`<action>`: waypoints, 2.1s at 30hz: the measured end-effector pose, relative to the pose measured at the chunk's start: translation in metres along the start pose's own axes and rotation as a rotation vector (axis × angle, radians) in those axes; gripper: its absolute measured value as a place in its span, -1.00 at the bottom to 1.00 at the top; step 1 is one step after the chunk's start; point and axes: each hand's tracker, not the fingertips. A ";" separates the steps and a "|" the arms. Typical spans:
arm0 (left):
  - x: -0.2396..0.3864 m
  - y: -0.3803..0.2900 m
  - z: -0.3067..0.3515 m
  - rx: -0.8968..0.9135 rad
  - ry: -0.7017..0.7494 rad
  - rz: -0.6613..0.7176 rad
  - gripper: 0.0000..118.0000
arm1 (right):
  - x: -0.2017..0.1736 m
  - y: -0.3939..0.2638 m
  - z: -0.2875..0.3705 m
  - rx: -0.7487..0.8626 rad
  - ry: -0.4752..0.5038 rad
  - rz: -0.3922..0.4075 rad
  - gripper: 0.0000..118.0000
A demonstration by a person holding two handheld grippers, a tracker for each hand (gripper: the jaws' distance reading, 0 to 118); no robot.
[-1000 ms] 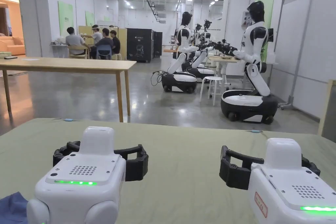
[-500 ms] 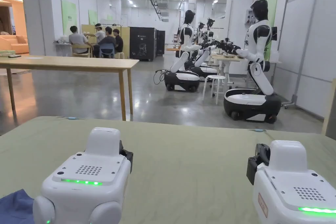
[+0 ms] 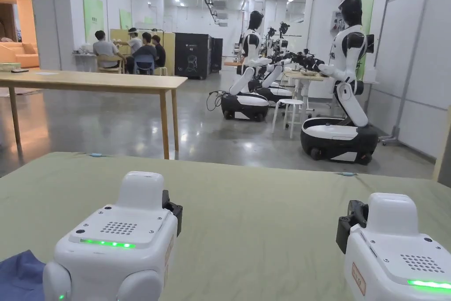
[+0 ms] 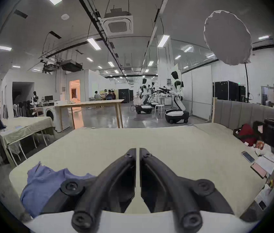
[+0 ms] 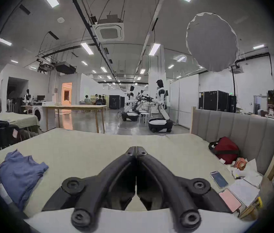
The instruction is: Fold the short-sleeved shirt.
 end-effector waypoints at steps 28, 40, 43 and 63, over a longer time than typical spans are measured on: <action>-0.237 -0.044 0.114 -0.139 0.656 0.052 -0.96 | -0.243 -0.034 -0.016 -0.069 0.616 0.025 -0.99; -0.259 -0.077 0.037 -0.295 0.494 0.098 -0.96 | -0.258 -0.057 -0.034 -0.132 0.618 0.054 -0.99; -0.269 -0.099 -0.004 -0.407 0.402 0.148 -0.96 | -0.258 -0.070 -0.036 -0.165 0.627 0.073 -0.99; -0.279 -0.208 -0.148 -0.903 0.270 0.194 0.84 | -0.224 -0.130 -0.039 -0.362 0.582 0.103 -0.98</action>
